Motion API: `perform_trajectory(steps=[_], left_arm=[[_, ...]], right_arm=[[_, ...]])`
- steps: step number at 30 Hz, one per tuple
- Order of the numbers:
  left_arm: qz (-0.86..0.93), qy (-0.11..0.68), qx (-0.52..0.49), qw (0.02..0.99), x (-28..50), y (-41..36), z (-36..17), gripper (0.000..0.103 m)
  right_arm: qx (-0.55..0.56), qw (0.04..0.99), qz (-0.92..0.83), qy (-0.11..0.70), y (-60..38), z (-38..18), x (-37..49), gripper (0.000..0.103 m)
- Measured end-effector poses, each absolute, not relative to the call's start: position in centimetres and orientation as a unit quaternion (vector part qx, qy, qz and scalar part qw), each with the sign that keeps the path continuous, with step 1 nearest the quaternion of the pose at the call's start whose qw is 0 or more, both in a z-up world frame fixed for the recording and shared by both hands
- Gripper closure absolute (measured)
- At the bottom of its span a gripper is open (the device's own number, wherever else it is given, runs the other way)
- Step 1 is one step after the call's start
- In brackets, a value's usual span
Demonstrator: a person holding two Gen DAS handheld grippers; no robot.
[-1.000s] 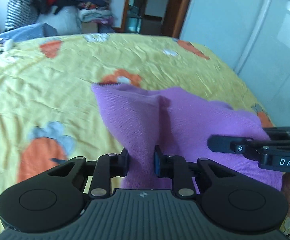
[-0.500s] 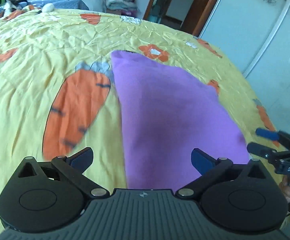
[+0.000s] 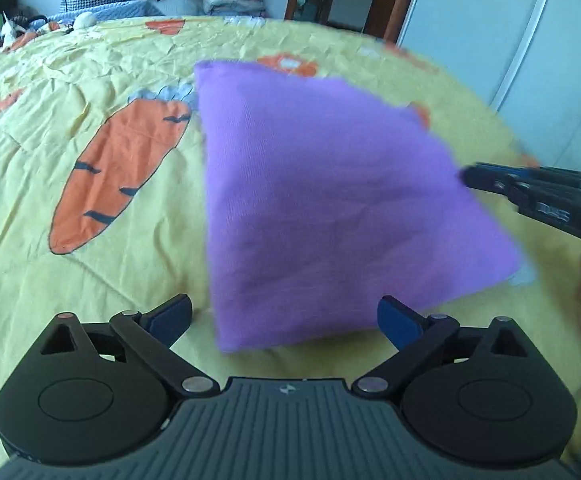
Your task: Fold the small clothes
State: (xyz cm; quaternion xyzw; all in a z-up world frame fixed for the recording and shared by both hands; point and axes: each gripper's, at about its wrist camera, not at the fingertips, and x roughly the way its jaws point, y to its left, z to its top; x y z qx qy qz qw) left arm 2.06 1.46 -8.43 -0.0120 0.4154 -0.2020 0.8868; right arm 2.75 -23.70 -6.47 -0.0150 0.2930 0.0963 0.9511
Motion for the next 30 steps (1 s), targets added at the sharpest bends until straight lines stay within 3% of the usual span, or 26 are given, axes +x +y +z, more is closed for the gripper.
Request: perform_trajectory(steps=[4,8,13,14,15,16,18,23,30], left_arm=[[-0.22,0.371,-0.014,0.902,1.9,0.2,-7.1,0.0],[-0.204,0.403,0.011,0.892,3.8,-1.6,-8.9,0.001],[-0.201,0.394,0.031,0.896,2.2,-1.0,-8.6,0.0],[-0.194,0.394,0.022,0.898,1.8,-0.3,-8.2,0.0],[-0.181,0.395,0.013,0.901,1.3,0.5,-8.0,0.0],[-0.17,0.395,0.004,0.903,0.8,1.2,-7.8,0.0],[-0.149,0.396,-0.014,0.906,-0.2,2.6,-7.7,0.0],[-0.102,0.421,-0.061,0.899,-1.7,5.1,-9.1,0.0],[-0.07,0.412,-0.043,0.907,-2.9,3.8,-9.5,0.0]], right_arm=[[0.035,0.943,0.125,0.307,-24.9,-7.0,7.7,0.091],[0.022,0.933,0.11,0.342,-25.2,-9.5,12.3,0.092],[0.03,0.935,0.073,0.347,-25.7,-6.8,9.9,0.087],[0.039,0.934,0.068,0.35,-25.7,-6.3,8.3,0.082],[0.044,0.93,0.066,0.359,-25.6,-6.1,6.8,0.062],[0.043,0.928,0.064,0.365,-25.4,-6.1,4.9,0.028],[0.029,0.931,0.053,0.36,-24.3,-6.6,0.8,0.004],[0.022,0.928,0.03,0.37,-21.8,-9.0,-6.0,0.005],[-0.001,0.931,0.003,0.365,-18.8,-11.2,-7.9,0.001]])
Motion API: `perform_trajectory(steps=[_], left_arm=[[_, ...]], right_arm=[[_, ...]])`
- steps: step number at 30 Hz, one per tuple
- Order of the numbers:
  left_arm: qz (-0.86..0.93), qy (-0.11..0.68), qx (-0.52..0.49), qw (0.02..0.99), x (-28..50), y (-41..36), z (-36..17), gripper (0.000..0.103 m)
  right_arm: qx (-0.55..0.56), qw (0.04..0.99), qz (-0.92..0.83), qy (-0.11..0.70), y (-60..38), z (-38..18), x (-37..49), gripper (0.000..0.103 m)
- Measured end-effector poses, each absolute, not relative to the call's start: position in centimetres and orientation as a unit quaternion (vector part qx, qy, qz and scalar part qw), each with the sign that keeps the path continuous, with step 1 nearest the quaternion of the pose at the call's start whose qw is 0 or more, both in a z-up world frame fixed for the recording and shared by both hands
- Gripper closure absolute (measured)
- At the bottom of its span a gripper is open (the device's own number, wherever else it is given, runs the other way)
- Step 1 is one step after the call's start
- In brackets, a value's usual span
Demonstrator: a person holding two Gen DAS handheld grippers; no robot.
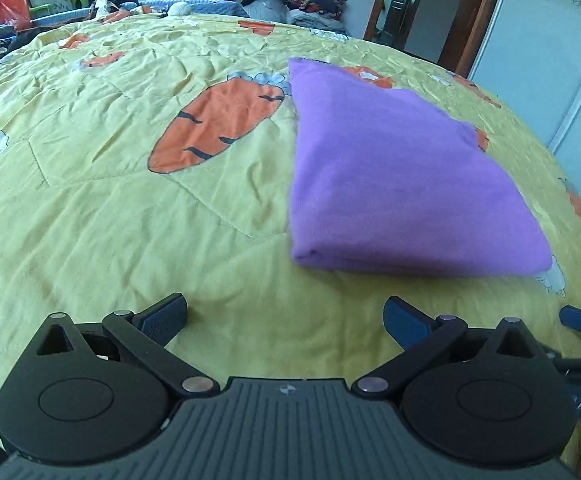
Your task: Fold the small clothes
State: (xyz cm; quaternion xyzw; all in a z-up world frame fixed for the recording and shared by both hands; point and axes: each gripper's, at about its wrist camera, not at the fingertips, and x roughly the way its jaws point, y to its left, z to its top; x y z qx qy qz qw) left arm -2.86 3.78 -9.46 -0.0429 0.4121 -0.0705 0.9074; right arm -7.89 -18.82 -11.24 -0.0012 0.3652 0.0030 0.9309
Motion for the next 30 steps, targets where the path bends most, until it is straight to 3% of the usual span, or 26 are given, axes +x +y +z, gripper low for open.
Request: perform_trajectory(steps=[6,30], left_arm=[[-0.065,0.421,0.041,0.904,-2.7,0.0,-10.1,0.0],[-0.067,0.418,0.038,0.905,-2.3,-0.8,-10.2,0.0]], right_arm=[[0.021,0.928,-0.012,0.371,-19.1,-11.4,-6.8,0.0],[0.027,0.931,-0.029,0.363,-18.7,-11.7,-5.5,0.0]])
